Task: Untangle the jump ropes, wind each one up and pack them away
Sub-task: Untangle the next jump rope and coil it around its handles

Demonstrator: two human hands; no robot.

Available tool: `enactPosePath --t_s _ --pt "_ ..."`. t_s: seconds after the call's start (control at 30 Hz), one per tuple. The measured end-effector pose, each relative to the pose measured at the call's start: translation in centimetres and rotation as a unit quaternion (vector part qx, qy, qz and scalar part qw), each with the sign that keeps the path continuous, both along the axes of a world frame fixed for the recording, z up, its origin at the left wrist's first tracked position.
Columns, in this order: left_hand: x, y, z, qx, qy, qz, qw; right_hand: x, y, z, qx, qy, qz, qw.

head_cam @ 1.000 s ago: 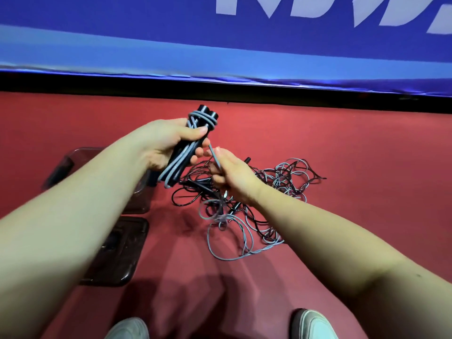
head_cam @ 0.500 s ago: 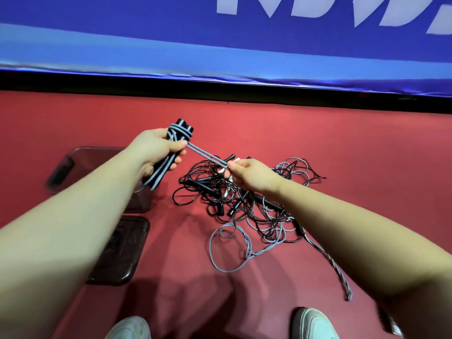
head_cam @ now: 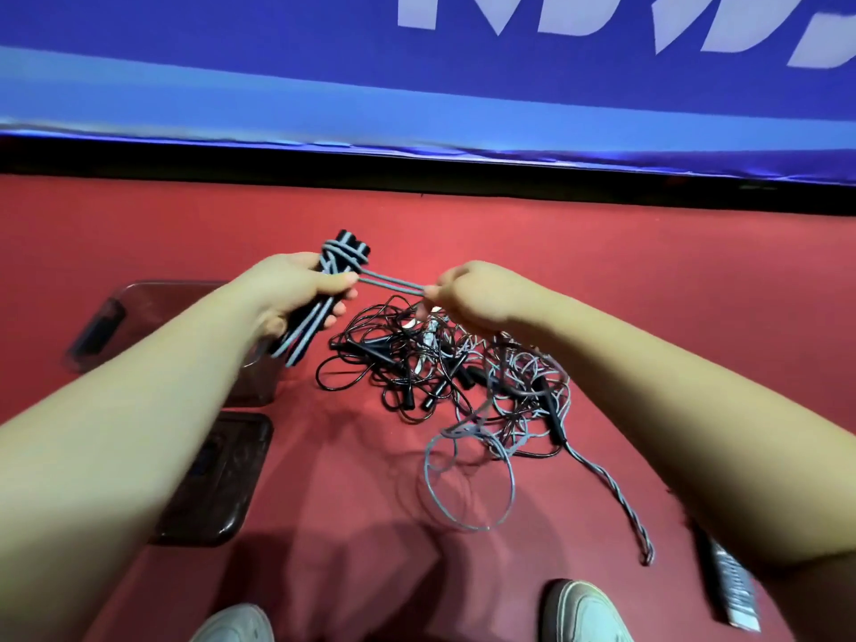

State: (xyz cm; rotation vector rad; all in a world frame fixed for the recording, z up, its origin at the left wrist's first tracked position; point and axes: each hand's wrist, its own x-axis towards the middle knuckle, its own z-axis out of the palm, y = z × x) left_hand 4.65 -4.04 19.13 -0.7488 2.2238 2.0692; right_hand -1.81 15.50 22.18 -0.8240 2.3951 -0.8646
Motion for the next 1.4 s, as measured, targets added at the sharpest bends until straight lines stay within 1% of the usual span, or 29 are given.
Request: enactPosePath --t_s 0.03,0.1,0.17,0.27,0.33,0.37,0.43,0.5,0.53,0.57,0.6,0.63,0.7,0.83,0.9,0.97,1.03,1.1,1.17,1.2,1.27,1.33,1.37,1.4 --pt "0.2 -0.3 0.1 0.040 0.004 0.005 0.999 -0.7 0.8 -0.9 -0.004 -0.032 -0.010 0.999" --pt "0.1 -0.2 0.3 0.088 0.012 0.003 0.996 -1.5 1.6 -3.5 -0.031 -0.120 -0.004 0.992" --pt "0.0 0.6 0.6 0.146 0.020 -0.003 0.989 -1.4 1.6 -5.8 -0.040 -0.178 0.009 0.983" --pt "-0.5 1.7 1.3 0.217 0.034 -0.020 0.975 -0.9 1.1 -7.7 -0.047 -0.212 0.027 0.976" --pt "-0.6 1.5 1.4 0.222 0.033 -0.012 0.974 -1.0 1.1 -7.5 -0.060 -0.194 0.035 0.979" --pt "-0.5 1.3 1.3 0.195 0.025 -0.003 0.981 -1.0 1.2 -6.8 -0.064 -0.176 0.035 0.982" --pt "-0.1 0.9 0.4 0.084 -0.005 0.005 0.996 -0.8 1.3 -5.0 -0.050 -0.120 0.051 0.990" --pt "0.2 0.7 -0.7 -0.002 -0.027 -0.005 1.000 -0.1 0.9 -2.9 0.013 0.000 0.102 0.995" --pt "0.1 0.8 -1.0 -0.031 -0.029 -0.016 0.999 0.3 0.6 -2.0 0.048 0.063 0.129 0.988" --pt "0.1 1.0 -1.1 -0.069 -0.031 -0.029 0.997 0.7 0.2 -1.2 0.068 0.107 0.144 0.981" --pt "-0.1 1.2 -1.2 -0.122 -0.033 -0.046 0.991 1.1 -0.1 -0.5 0.074 0.133 0.143 0.978" --pt "-0.3 1.6 -1.1 -0.181 -0.034 -0.066 0.981 1.3 -0.4 0.1 0.075 0.149 0.135 0.977" --pt "-0.6 2.5 -0.7 -0.293 -0.034 -0.119 0.948 1.4 -0.9 1.0 0.083 0.176 0.116 0.974" --pt "-0.5 4.6 0.1 -0.464 -0.043 -0.208 0.860 0.9 -1.2 1.6 0.109 0.211 0.090 0.967" --pt "-0.4 5.5 0.3 -0.516 -0.035 -0.243 0.821 0.3 -1.2 1.5 0.140 0.266 0.096 0.949" --pt "-0.1 6.3 0.2 -0.532 -0.025 -0.280 0.799 -0.5 -1.0 1.6 0.158 0.298 0.106 0.935" --pt "0.3 6.8 0.1 -0.530 -0.014 -0.322 0.784 -1.4 -0.4 1.8 0.164 0.262 0.133 0.942" --pt "0.7 7.2 0.1 -0.506 0.002 -0.360 0.784 -2.5 0.5 1.6 0.150 0.183 0.164 0.958" --pt "1.1 7.5 0.5 -0.468 0.019 -0.376 0.800 -3.5 1.4 0.8 0.126 0.123 0.181 0.968" --pt "1.2 7.6 0.8 -0.454 0.027 -0.376 0.808 -3.9 1.8 0.0 0.098 0.088 0.179 0.975" --pt "1.1 7.6 1.3 -0.455 0.040 -0.352 0.817 -4.3 2.6 -1.6 0.011 -0.023 0.155 0.988" --pt "0.8 7.5 1.7 -0.455 0.041 -0.303 0.836 -4.7 2.9 -3.2 -0.085 -0.140 0.119 0.979" --pt "0.6 7.4 1.9 -0.433 0.045 -0.288 0.853 -4.7 3.0 -3.8 -0.112 -0.171 0.105 0.973" --pt "0.6 7.3 2.0 -0.407 0.050 -0.285 0.866 -4.7 3.0 -4.2 -0.119 -0.180 0.097 0.972"
